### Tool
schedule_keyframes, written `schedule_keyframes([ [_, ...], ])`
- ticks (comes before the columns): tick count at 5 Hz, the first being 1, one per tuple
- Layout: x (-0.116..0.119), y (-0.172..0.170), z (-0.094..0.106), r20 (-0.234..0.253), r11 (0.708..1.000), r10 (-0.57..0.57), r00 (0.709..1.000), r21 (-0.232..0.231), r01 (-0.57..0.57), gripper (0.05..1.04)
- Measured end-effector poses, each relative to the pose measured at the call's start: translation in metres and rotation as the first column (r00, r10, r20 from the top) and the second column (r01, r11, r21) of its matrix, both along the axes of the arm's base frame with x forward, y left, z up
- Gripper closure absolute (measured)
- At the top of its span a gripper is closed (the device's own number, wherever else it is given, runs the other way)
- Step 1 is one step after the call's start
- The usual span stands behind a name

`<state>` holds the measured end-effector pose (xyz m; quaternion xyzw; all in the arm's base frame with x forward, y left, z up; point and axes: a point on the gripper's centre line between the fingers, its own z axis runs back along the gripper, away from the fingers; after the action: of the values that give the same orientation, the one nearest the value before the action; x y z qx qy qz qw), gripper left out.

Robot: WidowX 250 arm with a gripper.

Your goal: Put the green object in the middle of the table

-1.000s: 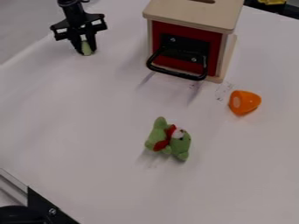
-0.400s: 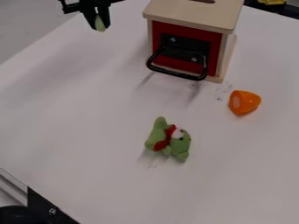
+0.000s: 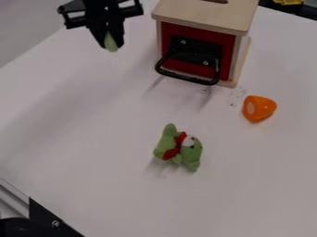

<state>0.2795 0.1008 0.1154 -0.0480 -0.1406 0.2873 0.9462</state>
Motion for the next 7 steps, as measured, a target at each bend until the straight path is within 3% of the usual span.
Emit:
schedule_keyframes([
  [2, -0.049, -0.027, -0.032, -0.088, 0.996, -0.045, 0.995, 0.07, 0.052, 0.913],
  [3, -0.059, -0.03, -0.045, -0.116, 0.993, -0.065, 0.991, 0.086, 0.075, 0.913],
  [5, -0.058, -0.027, -0.086, -0.205, 0.988, -0.113, 0.972, 0.085, 0.132, 0.913],
  [6, -0.062, -0.022, -0.101, -0.181, 0.99, -0.122, 0.976, 0.041, 0.132, 0.913],
  [7, -0.064, -0.018, -0.105, -0.19, 0.992, -0.115, 0.975, 0.038, 0.124, 0.884],
])
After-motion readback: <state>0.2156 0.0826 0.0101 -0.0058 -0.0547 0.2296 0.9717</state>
